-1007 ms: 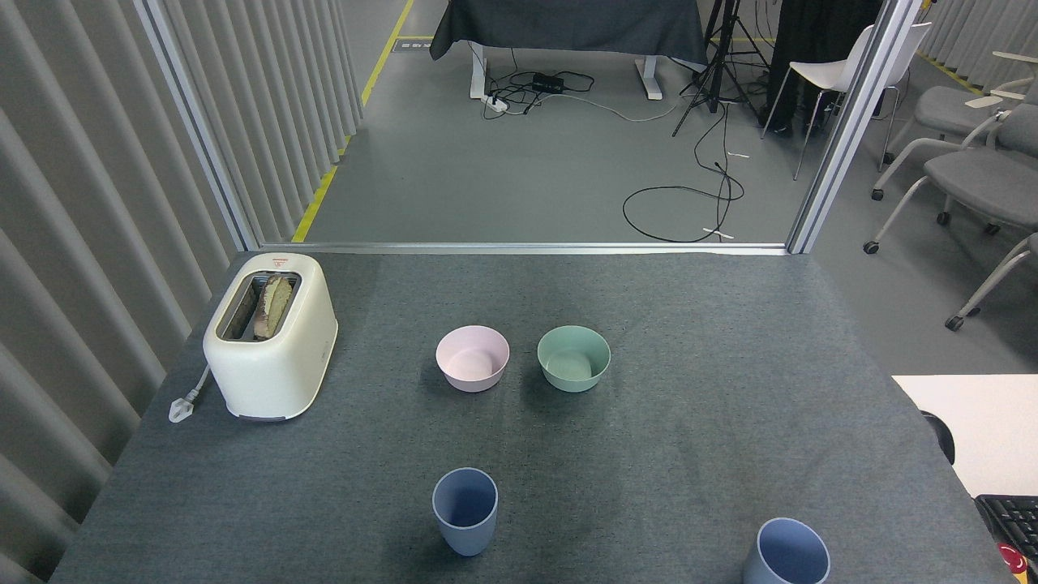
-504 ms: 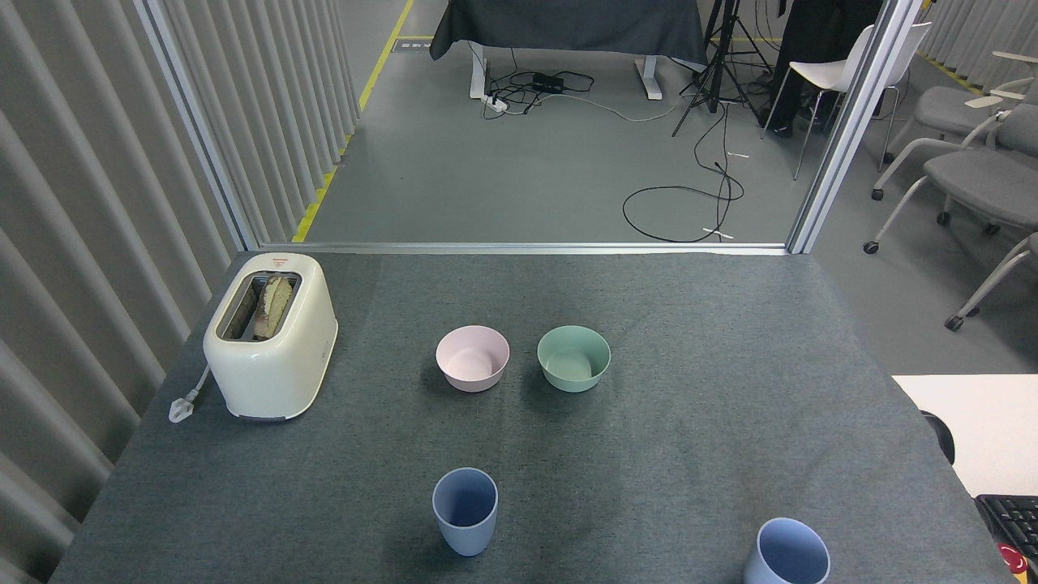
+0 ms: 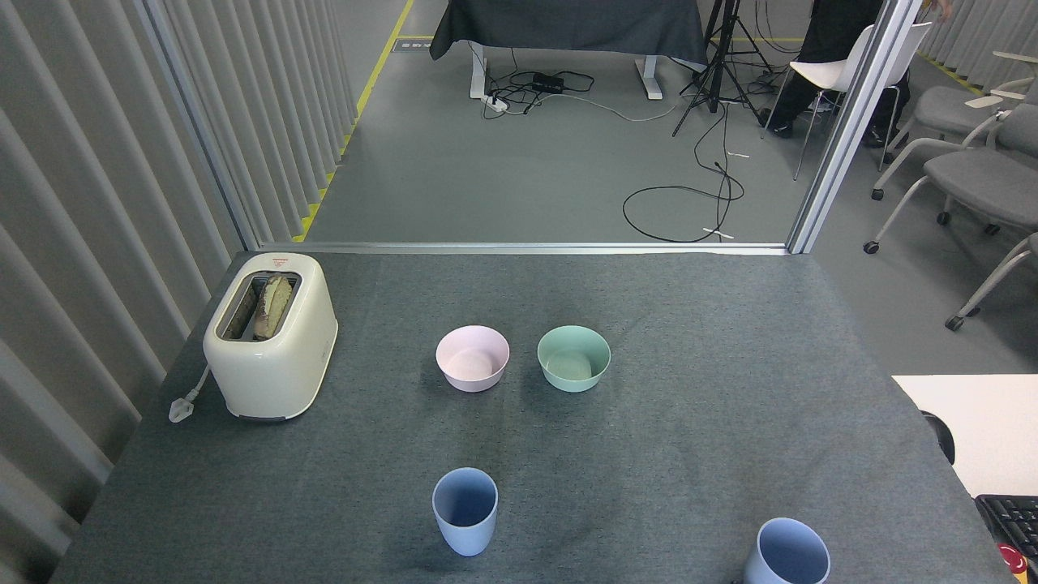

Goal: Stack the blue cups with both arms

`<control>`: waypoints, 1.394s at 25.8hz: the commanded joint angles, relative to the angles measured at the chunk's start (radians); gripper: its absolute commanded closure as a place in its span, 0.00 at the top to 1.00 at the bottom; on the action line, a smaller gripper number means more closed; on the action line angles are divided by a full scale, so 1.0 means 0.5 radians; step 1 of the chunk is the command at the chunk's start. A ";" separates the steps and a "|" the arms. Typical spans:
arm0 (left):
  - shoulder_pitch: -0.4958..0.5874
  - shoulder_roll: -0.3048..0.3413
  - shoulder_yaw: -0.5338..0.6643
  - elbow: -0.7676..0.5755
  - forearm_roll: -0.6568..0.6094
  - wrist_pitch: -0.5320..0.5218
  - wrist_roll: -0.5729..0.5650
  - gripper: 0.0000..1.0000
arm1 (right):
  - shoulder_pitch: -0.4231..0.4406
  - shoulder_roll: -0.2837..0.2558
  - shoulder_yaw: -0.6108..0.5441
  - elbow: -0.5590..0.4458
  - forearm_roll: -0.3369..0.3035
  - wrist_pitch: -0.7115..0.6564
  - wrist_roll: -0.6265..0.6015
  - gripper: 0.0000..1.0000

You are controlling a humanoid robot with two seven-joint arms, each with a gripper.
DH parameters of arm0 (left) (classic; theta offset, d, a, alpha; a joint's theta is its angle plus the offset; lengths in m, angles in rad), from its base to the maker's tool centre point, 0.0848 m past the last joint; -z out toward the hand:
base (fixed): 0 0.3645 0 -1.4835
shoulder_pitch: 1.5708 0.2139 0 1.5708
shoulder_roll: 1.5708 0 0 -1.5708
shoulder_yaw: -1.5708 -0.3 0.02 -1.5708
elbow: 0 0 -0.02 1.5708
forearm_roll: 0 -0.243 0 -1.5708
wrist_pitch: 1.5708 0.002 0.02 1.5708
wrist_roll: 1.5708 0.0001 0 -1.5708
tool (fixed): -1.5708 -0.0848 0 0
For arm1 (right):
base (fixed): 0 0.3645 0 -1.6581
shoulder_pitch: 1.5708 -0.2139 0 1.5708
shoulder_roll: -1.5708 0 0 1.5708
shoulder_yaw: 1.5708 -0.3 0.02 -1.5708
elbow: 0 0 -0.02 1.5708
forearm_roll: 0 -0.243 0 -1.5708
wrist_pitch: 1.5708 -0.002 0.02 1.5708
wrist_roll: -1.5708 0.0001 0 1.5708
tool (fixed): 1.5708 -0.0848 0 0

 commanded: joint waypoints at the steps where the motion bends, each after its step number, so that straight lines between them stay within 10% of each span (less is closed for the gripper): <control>1: 0.001 0.000 0.000 0.003 0.000 -0.001 -0.001 1.00 | -0.047 -0.012 0.000 0.028 0.000 0.003 0.015 1.00; 18: 0.001 0.000 -0.003 0.003 0.003 0.003 -0.001 1.00 | -0.149 -0.009 0.071 -0.080 0.034 0.012 0.058 0.65; 22: -0.015 -0.006 -0.009 0.003 0.003 0.003 -0.001 1.00 | -0.507 0.010 0.110 -0.073 0.077 0.015 0.346 0.66; 27: -0.033 -0.016 -0.006 0.009 0.006 0.006 -0.001 1.00 | -0.870 0.200 0.503 -0.049 0.316 0.033 0.515 0.67; 36: -0.045 -0.016 0.000 0.037 0.022 0.009 0.008 1.00 | -0.873 0.531 1.028 -0.046 0.488 0.073 0.576 0.68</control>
